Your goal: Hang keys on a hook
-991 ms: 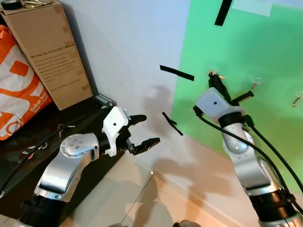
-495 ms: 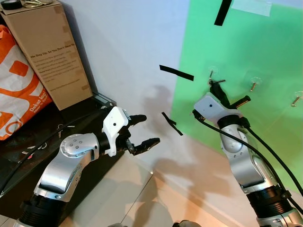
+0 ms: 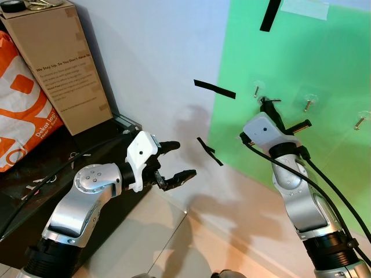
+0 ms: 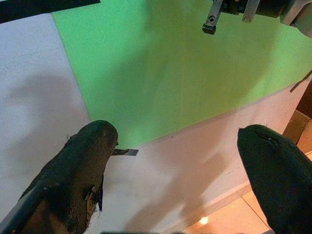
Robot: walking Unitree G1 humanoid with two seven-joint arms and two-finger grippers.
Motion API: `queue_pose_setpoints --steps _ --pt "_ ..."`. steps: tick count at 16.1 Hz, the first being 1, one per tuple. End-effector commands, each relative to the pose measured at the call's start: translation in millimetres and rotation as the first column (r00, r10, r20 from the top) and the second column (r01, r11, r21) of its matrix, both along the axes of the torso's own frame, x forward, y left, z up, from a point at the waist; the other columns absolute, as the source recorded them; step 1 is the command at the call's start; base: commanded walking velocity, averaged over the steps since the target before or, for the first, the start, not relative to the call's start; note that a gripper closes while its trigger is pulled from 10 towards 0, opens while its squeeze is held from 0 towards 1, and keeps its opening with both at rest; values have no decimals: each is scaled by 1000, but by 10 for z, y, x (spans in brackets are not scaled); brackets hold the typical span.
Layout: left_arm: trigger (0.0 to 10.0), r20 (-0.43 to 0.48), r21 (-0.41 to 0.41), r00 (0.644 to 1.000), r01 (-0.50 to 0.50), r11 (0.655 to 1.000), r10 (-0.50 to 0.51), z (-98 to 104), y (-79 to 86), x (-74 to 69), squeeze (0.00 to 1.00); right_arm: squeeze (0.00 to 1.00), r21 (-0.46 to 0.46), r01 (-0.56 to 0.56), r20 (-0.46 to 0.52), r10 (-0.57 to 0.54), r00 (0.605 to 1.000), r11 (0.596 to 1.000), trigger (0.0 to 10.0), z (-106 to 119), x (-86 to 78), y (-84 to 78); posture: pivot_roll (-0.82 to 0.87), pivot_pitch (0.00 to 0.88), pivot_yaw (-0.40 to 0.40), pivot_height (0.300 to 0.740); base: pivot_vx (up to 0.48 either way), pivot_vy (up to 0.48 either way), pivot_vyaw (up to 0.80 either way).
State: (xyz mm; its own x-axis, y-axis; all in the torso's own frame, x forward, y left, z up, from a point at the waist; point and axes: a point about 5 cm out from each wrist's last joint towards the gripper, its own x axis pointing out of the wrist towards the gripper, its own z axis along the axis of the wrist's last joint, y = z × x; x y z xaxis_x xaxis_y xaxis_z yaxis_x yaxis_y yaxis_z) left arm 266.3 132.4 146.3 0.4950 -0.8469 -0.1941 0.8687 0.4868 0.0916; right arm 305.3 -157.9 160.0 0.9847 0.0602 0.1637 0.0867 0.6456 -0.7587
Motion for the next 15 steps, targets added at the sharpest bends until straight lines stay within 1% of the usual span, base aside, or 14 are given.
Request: queue_pose_setpoints --steps 1,7,12,15 --pt "10000 14 14 1000 9 1000 -9 23 -4 20 0 0 26 1 28 -2 1000 1000 10000 54 -16 -26 -37 0 18 740 0 0 0" --pt "10000 16 16 1000 10 1000 -10 14 -4 10 0 0 49 -43 90 39 995 998 10000 121 -52 10 -32 0 5 740 0 0 0" --pt "10000 19 21 1000 12 1000 -12 11 -3 6 0 0 56 -62 92 56 994 997 10000 116 -40 50 -27 0 1 740 0 0 0" --pt "10000 19 24 1000 13 1000 -13 10 -4 4 0 0 71 -85 106 78 991 994 10000 134 -70 65 -27 0 1 740 0 0 0"
